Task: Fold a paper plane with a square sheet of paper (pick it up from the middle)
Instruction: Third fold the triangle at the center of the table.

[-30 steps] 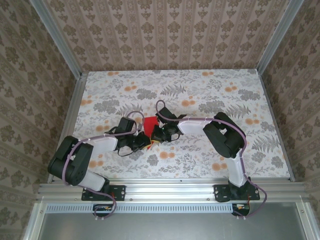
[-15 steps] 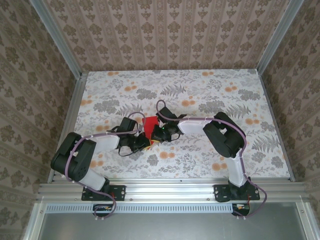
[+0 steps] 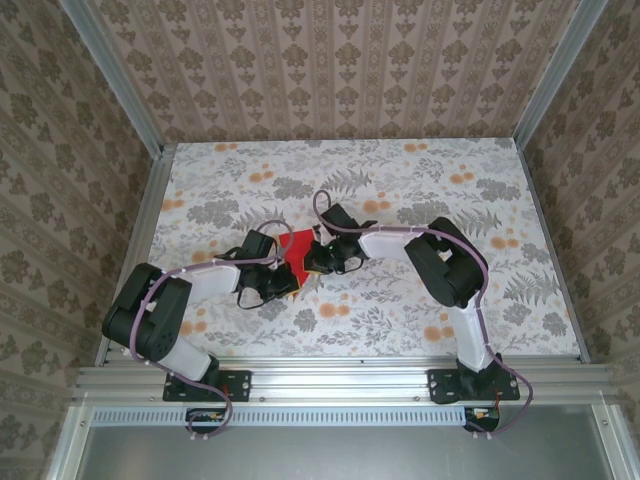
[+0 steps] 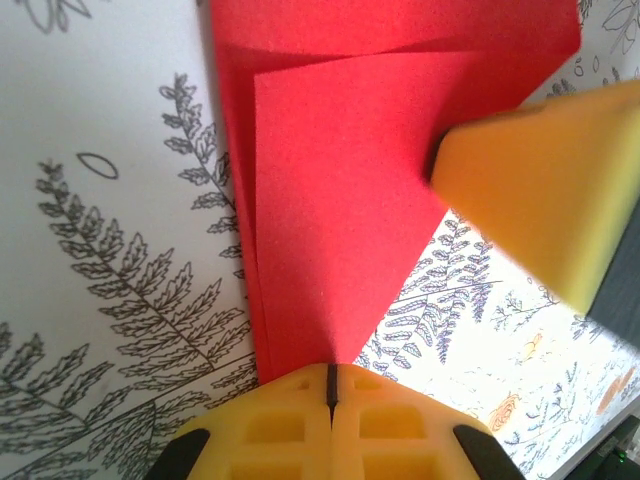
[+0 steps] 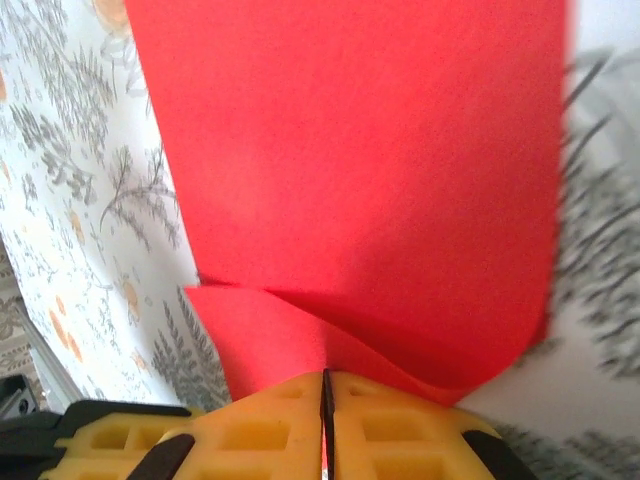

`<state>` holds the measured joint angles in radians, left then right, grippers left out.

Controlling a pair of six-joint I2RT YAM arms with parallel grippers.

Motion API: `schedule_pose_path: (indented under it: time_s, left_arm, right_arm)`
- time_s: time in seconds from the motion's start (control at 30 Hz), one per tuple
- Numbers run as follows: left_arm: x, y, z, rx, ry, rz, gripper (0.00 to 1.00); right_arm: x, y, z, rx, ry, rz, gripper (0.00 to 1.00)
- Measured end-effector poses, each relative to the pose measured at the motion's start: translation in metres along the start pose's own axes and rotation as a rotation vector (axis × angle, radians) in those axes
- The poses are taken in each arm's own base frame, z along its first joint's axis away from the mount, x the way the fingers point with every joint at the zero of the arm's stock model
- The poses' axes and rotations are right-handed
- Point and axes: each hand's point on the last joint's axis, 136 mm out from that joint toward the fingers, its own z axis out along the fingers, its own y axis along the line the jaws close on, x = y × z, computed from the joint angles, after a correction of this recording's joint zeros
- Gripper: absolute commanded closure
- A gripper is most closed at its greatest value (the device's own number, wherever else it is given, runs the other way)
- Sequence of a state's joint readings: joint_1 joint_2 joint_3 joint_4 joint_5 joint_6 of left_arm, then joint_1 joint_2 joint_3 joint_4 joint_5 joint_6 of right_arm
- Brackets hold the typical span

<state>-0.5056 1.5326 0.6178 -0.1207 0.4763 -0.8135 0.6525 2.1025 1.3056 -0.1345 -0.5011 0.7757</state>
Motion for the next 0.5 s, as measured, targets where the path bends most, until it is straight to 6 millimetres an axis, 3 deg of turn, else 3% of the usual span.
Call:
schedule_pose_path:
  time_s: [0.3, 0.5]
  left_arm:
    - [0.000, 0.000, -0.001, -0.010, 0.005, 0.001, 0.96]
    - [0.001, 0.001, -0.001, -0.019, 0.010, -0.004, 0.96]
  right_arm:
    - [-0.038, -0.020, -0.015, 0.060, -0.069, -0.012, 0.88]
    - [-0.053, -0.019, -0.026, 0.103, -0.106, -0.046, 0.87]
